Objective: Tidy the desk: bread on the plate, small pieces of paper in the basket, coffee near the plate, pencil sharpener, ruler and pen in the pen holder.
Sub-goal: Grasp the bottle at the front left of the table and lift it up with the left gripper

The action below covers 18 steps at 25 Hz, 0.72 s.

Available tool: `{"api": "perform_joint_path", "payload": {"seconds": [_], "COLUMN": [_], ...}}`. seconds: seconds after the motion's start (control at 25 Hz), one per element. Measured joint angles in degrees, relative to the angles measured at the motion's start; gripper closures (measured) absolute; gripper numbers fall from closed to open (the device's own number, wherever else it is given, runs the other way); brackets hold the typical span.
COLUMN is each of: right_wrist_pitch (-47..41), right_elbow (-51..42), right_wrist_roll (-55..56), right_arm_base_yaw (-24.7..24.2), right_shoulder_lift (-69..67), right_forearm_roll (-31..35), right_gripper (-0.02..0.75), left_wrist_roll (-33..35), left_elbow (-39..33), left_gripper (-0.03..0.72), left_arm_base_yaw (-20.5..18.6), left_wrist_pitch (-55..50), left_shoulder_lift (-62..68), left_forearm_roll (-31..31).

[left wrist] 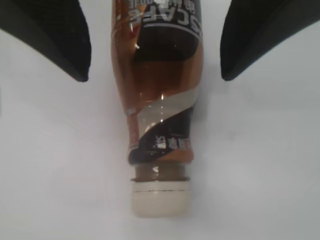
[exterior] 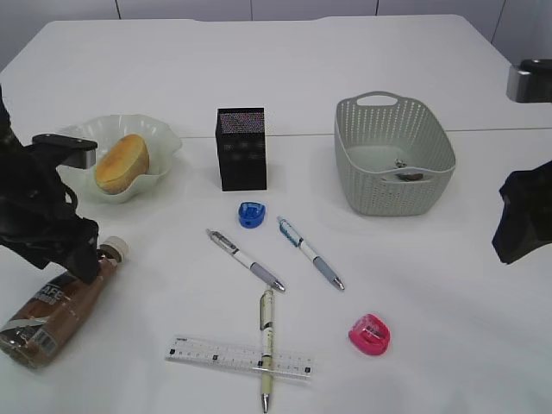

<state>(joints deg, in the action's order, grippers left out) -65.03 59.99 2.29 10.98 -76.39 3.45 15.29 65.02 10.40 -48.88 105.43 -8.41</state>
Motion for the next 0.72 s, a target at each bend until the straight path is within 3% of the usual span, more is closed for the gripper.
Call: {"api": "perform_joint_path", "payload": {"seconds": [0.72], "right_wrist_pitch": [0.7], "right_elbow": [0.0], "right_wrist_roll": [0.0], "right_arm_base_yaw": [0.0], "right_shoulder_lift": [0.0], "right_forearm_roll": [0.0], "right_gripper": [0.153], "left_wrist_roll": [-1.3], "left_elbow": [0.0], "left_gripper": [0.101], "left_arm_base_yaw": [2.3], "left_wrist_pitch": [3.6], "left_shoulder_lift": [4.2], "left_forearm_roll": [1.0]}}
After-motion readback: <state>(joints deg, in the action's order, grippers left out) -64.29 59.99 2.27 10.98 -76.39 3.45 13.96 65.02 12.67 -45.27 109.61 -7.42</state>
